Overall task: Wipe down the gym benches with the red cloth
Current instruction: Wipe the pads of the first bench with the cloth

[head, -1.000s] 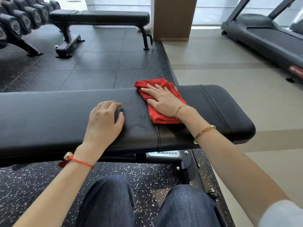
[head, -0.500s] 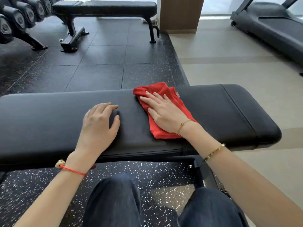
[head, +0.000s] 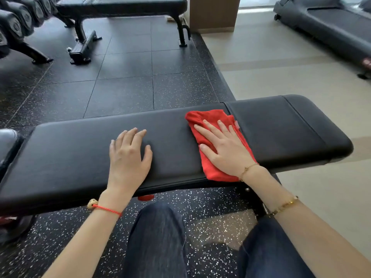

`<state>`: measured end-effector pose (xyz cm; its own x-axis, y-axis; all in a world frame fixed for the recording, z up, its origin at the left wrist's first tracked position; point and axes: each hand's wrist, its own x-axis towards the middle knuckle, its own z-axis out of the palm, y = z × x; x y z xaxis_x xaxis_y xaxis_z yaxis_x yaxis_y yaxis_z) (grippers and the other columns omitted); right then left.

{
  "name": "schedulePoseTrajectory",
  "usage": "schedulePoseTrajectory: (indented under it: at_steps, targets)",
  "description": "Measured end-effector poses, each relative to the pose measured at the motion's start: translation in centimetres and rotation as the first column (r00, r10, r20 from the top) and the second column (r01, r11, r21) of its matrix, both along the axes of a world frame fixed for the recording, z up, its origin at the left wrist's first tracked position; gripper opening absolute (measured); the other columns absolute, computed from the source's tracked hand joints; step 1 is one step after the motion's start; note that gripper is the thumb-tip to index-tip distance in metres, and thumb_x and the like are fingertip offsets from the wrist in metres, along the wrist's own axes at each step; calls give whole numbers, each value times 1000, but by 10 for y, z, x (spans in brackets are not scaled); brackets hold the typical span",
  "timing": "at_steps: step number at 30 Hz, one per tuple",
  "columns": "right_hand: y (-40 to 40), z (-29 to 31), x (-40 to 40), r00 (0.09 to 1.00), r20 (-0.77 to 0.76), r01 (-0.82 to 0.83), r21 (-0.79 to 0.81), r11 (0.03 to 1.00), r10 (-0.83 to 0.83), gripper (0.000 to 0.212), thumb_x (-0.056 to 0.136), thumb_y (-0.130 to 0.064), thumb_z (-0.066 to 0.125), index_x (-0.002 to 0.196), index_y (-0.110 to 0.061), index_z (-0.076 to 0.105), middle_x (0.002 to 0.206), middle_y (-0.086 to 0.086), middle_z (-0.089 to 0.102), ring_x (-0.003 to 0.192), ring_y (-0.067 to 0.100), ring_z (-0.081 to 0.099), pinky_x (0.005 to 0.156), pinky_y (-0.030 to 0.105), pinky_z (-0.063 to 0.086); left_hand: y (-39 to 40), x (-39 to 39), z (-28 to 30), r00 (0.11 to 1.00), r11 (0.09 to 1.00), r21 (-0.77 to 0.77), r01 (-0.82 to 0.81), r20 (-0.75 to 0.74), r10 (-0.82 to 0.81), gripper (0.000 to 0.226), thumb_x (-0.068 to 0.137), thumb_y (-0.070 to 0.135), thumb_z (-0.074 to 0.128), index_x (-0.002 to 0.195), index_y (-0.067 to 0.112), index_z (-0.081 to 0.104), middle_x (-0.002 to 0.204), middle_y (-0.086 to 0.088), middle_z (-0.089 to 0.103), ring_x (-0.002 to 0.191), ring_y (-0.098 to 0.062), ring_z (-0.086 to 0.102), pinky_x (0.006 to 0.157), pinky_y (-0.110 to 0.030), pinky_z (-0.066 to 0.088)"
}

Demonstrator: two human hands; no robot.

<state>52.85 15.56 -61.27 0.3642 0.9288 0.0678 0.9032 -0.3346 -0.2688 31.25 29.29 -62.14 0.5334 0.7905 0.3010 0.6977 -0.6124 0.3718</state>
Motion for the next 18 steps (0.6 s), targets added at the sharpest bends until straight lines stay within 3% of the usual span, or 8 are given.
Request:
schedulePoseTrajectory:
  at_steps: [6,11,18]
  targets:
    - [48,5,8,988,-40,143,-94,985,-147,51,102,-33,30,151,-39,16,162,-7,4,149,31,1,121,47,-4,1,-9,-10,999,1000,-21,-14,-52,13,46,96,27,52,140,14,50,148,-11,45,141,-31,34,119,-54,19]
    - [73,4,-43,999,-17,29,-76,997,-31,52,101,-32,32,151,-36,18,162,-5,5,149,31,3,120,47,-3,0,-9,-13,997,1000,-5,-21,-71,21,47,96,29,49,141,15,49,150,-11,43,143,-30,32,120,-53,17]
    - [24,-2,-56,998,13,-57,1,998,57,53,99,-35,38,149,-40,22,161,-11,15,149,24,10,121,44,2,2,-9,-16,998,999,15,-30,-50,30,47,95,30,51,139,16,51,148,-10,45,142,-29,34,119,-53,19]
